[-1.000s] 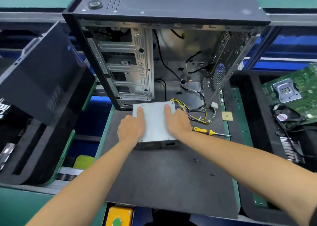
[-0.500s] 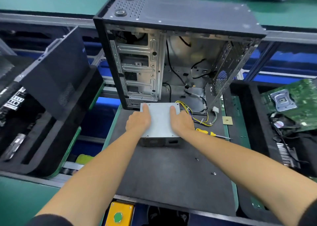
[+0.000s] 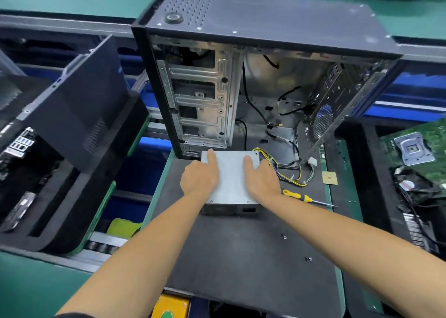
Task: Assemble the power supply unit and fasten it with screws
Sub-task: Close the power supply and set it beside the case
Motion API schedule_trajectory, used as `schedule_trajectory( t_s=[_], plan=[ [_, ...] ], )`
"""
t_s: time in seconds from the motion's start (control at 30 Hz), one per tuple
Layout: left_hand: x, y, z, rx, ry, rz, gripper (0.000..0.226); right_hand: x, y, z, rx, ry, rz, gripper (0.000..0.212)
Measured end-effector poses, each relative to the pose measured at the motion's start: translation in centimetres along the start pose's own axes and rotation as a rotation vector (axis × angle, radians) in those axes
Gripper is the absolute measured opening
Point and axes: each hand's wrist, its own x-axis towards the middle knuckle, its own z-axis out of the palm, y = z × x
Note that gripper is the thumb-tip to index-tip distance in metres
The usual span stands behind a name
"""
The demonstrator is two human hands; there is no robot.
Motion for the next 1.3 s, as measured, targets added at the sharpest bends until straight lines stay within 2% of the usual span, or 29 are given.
schedule_trajectory(
  t_s=[0.13,0.27,0.33,0.4,0.5,0.6,0.67,0.73,0.77,0.83,0.9,0.93,0.97,1.03,1.07,1.1,1.17,1.2,1.3],
  plan=[
    [0.2,-0.1,-0.7,-0.109,-0.155,-0.077,0.088,-0.3,-0.3,-0.6,-0.007,-0.062,0.049,0.075],
    [0.3,-1.4,-1.5,-0.594,-0.47,-0.23,0.096,-0.5,-0.3,-0.9,-0.004,-0.098,0.11,0.081],
    [0.3,-2.5,-1.7,-0.704,-0.62,-0.228,0.089,-0.8,-0.2,-0.8,0.014,-0.094,0.141,0.08],
    [0.3,-2.9,-2.0,-0.715,-0.744,-0.181,0.075,-0.9,-0.2,-0.7,0.05,-0.07,0.175,0.079],
    [0.4,-2.7,-2.8,-0.763,-0.849,-0.144,0.067,-1.1,0.0,-0.7,0.141,-0.07,0.226,0.078],
    [0.5,-2.2,-3.9,-0.705,-0.797,-0.091,0.08,-1.4,0.0,-0.8,0.232,-0.091,0.244,0.076],
    [0.6,-2.0,-5.0,-0.66,-0.77,-0.037,0.073,-1.8,-0.3,-1.3,0.249,-0.138,0.22,0.075],
    [0.6,-1.8,-6.3,-0.61,-0.757,0.03,0.061,-2.4,-0.7,-2.3,0.193,-0.27,0.214,0.075],
    [0.5,-1.7,-6.9,-0.572,-0.733,0.062,0.058,-2.7,-1.1,-3.1,0.094,-0.366,0.215,0.077],
    [0.2,-1.5,-7.7,-0.5,-0.641,0.118,0.06,-3.1,-2.7,-5.3,-0.298,-0.568,0.185,0.081],
    [-0.2,-1.2,-8.3,-0.435,-0.546,0.192,0.064,-3.0,-5.4,-7.7,-0.624,-0.759,0.015,0.063],
    [-0.4,-0.9,-8.6,-0.384,-0.517,0.248,0.067,-2.8,-6.9,-8.8,-0.681,-0.808,-0.151,0.05],
    [-0.7,-0.5,-8.8,-0.303,-0.482,0.324,0.07,-2.7,-8.2,-9.6,-0.691,-0.798,-0.368,0.039],
    [-1.3,0.3,-9.2,-0.041,-0.364,0.544,0.079,-3.0,-10.7,-10.7,-0.615,-0.596,-0.838,0.028],
    [-1.7,0.8,-9.3,0.131,-0.283,0.685,0.085,-3.3,-11.6,-10.8,-0.592,-0.491,-1.018,0.037],
    [-2.0,1.0,-9.2,0.3,-0.201,0.837,0.092,-3.4,-12.2,-10.5,-0.654,-0.429,-1.115,0.058],
    [-2.3,0.9,-8.8,0.506,-0.097,1.07,0.101,-3.1,-12.3,-9.9,-0.921,-0.421,-1.064,0.097],
    [-2.3,0.7,-8.7,0.518,-0.087,1.126,0.102,-3.0,-12.0,-9.5,-0.979,-0.458,-0.99,0.1],
    [-1.2,-0.7,-9.2,0.433,-0.093,1.128,0.098,-3.1,-11.1,-7.9,-0.824,-0.538,-0.885,0.086]
  ],
)
